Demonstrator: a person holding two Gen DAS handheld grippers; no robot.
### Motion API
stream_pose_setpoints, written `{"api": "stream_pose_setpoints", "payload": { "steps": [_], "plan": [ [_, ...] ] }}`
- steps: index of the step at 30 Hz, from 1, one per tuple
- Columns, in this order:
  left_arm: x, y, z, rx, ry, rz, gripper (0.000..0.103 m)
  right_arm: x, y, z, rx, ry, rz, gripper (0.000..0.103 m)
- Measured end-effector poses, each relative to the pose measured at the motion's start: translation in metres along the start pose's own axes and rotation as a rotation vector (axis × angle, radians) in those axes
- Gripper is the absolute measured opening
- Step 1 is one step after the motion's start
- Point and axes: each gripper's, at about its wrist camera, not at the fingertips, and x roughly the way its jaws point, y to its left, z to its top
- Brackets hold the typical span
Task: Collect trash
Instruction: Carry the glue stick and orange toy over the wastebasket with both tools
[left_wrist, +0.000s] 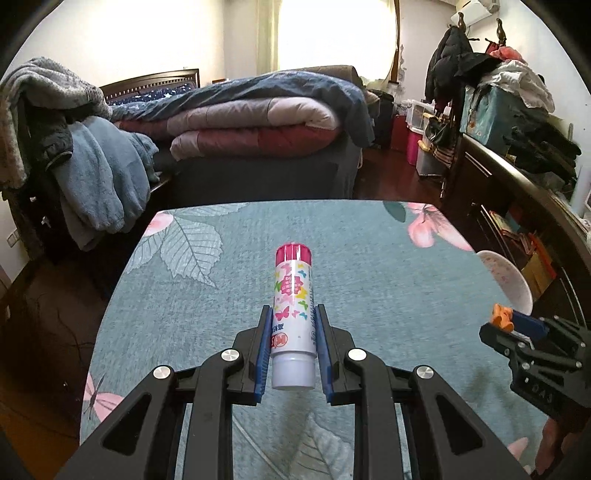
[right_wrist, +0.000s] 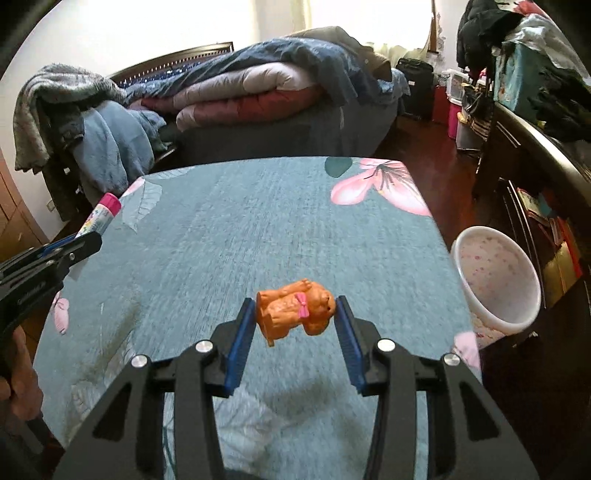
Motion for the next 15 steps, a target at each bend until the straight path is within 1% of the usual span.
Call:
{"api": "stream_pose_setpoints", "payload": {
  "steps": [7,15],
  "plan": [
    [-0.015,-0.029,0.004,0.030,-0.020,-0.019,0.023,-0.026,-0.018,-0.010,0.013,-0.040,-0.013,0.045],
    [-0.020,-0.080,0.013,0.081,-0.041,-0.069,0.023,-0.043,-0.055,-0.016,0.051,-0.069,-0.032,0.045]
  ]
}}
